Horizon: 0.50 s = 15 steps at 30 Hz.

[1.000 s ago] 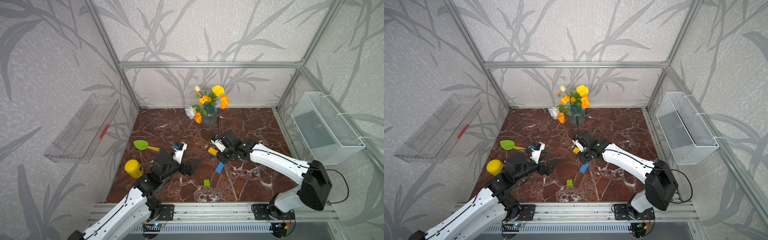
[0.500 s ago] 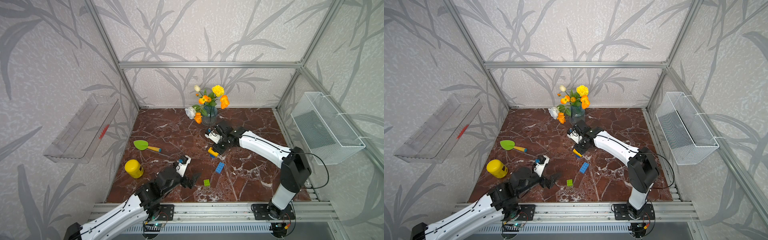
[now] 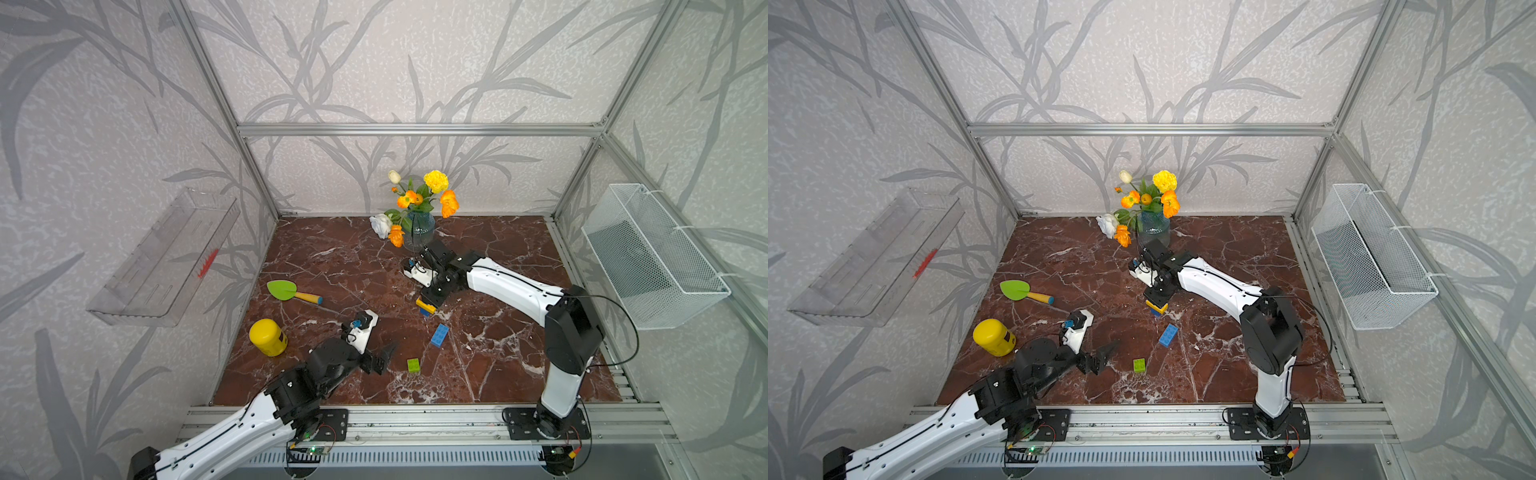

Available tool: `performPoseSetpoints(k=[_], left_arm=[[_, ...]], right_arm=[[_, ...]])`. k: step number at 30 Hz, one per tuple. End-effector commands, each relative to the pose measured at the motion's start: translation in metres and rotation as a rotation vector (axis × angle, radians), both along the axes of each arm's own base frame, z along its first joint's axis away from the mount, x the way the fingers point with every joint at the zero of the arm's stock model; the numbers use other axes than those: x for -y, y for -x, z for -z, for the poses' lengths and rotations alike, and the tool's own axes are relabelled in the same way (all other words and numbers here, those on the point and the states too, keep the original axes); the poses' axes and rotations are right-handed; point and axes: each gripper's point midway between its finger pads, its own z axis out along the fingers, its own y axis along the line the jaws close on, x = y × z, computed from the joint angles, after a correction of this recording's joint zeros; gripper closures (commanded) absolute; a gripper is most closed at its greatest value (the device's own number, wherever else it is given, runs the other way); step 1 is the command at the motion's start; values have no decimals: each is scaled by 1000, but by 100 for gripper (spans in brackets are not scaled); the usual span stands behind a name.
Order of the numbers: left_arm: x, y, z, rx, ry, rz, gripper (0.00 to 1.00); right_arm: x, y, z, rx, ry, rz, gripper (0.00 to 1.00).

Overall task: Assemble the letter f with lego
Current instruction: Assemble the lego brick with the lego brick.

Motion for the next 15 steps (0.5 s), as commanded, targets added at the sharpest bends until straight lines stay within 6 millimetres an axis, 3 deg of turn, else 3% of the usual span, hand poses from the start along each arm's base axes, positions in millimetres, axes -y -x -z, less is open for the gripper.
performPoseSetpoints(k=[1, 15], left_arm=[[-4, -2, -5, 32, -25, -14, 1], [-1, -4, -12, 71, -20, -3, 1]], right_arm=[[3, -2, 1, 1, 28, -7, 79], [5, -3, 6, -1, 50, -12, 79]])
